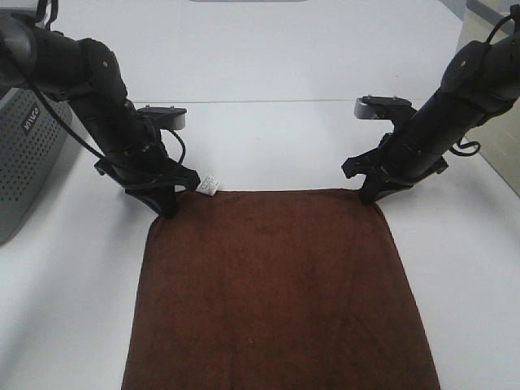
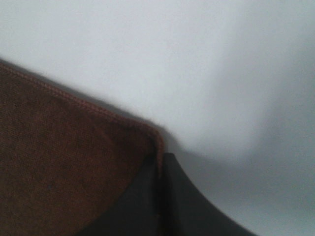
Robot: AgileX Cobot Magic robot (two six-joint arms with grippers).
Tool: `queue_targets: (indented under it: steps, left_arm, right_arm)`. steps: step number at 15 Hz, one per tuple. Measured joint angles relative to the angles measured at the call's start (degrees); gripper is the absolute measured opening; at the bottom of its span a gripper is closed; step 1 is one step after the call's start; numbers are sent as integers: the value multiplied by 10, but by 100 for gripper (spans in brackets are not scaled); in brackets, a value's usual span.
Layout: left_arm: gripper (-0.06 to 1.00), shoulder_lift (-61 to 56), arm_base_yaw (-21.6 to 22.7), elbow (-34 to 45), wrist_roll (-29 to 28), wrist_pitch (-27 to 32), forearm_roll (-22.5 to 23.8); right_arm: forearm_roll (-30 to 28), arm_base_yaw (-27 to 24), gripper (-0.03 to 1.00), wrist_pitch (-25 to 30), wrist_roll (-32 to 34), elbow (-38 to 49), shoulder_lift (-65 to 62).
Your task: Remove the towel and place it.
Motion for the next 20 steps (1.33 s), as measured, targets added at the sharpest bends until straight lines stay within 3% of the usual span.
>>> queue_targets:
  steps: [8,20]
  left_arm:
    - [0,-1,0,-144,1,10,64]
    - [0,20,0,-211,1,-245,111]
  right_arm:
    - [-5,0,1,-4,5,-129,2]
    - [3,4,1,-92,-2,-291,61]
